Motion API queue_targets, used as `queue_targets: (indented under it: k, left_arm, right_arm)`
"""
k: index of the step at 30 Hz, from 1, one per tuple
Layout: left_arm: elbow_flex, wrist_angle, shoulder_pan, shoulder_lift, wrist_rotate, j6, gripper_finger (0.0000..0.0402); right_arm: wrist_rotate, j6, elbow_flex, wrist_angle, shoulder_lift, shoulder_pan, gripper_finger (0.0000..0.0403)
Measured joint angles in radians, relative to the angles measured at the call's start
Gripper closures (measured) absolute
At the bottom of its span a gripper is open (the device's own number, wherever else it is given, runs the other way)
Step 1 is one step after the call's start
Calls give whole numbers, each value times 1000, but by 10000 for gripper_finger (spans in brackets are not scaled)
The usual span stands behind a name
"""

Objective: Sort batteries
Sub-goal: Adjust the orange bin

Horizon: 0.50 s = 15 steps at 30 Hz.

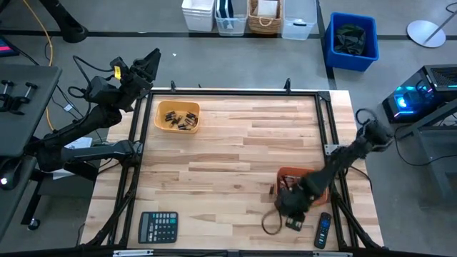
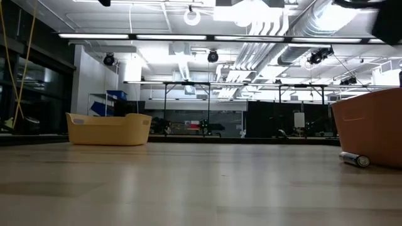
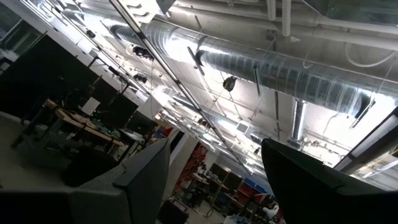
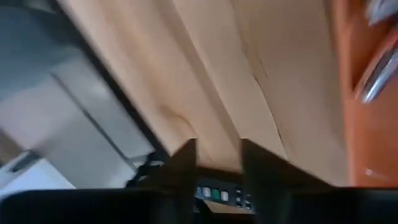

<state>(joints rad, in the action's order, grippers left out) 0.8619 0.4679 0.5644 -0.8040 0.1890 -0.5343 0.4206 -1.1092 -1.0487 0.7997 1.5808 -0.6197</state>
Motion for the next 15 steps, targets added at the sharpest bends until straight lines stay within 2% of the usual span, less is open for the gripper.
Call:
queue_targets:
  k: [3,4,8,11,15]
  left_arm:
    - [0,0,0,0,1,13,154]
    - [0,0,0,0,1,14,154]
    - [0,0,0,0,3,14,154]
    - [0,0,0,0,7,14,154]
    - [0,0,0,0,8,12,154]
  right_arm:
    - [-10,-69,46,-10,60,-37,366]
    - [-29,-89,58,-4,78,-37,383]
    - [-120,-143,68,19,118,-22,383]
    - [-188,-103,68,63,133,7,399]
    - [-282,-14,69,139,135,88,399]
